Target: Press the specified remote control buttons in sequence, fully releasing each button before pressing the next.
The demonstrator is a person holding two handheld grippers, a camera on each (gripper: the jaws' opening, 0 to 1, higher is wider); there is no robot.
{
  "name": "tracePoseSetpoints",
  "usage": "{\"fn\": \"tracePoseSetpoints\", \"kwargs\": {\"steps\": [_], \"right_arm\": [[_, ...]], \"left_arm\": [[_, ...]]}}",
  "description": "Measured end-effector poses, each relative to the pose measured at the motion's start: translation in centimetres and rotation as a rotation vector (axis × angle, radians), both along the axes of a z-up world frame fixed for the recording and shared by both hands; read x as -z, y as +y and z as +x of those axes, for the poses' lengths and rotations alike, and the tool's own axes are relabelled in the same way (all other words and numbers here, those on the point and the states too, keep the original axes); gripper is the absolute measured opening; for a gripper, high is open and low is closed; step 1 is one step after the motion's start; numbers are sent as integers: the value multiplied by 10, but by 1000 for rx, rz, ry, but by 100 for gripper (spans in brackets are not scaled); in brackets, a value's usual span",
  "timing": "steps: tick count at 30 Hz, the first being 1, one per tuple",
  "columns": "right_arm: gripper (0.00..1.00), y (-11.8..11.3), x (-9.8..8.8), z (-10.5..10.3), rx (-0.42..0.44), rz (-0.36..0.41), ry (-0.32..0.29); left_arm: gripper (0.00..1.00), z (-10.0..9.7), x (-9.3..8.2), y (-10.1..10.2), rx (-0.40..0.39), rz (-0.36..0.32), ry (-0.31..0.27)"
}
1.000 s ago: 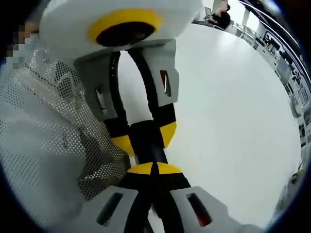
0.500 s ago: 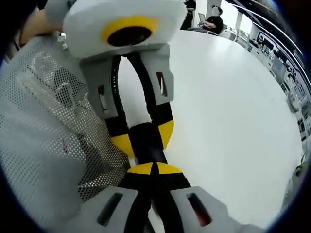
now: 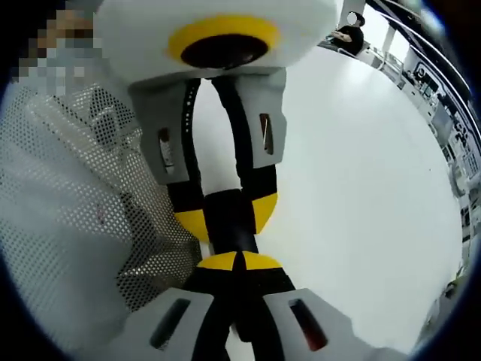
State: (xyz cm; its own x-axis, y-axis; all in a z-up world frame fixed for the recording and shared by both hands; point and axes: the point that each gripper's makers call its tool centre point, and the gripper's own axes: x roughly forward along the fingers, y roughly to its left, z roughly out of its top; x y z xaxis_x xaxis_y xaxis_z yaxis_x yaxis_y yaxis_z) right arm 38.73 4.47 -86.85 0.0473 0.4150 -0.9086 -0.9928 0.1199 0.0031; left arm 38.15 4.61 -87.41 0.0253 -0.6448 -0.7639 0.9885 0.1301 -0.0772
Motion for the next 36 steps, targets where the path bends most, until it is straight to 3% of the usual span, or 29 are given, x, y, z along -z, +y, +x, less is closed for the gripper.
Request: {"fn": "tracePoseSetpoints", "kwargs": {"steps": [11,18,24,27,29,30,36], "right_arm": [[0,-1,1,0,48,-42,48],[0,-3,0,0,72,77,50],[1,-4,-2,-2,8,132,-4],[10,-11,-4,4,7,131,-25],[12,-18,-2,-1,19,122,42],[15,-21,-1,-1,17,122,46],[25,-37,2,1,9,113,22]], "left_arm": [[24,1,-1,0,-10,-45,18],[24,0,-1,0,-12,-45,19],[24,1,0,0,-11,-39,18],[24,1,0,0,-8,-36,17],[24,1,-1,0,-6,-35,16],[24,1,0,0,-6,-35,16],[24,1,0,0,-6,-34,14]]}}
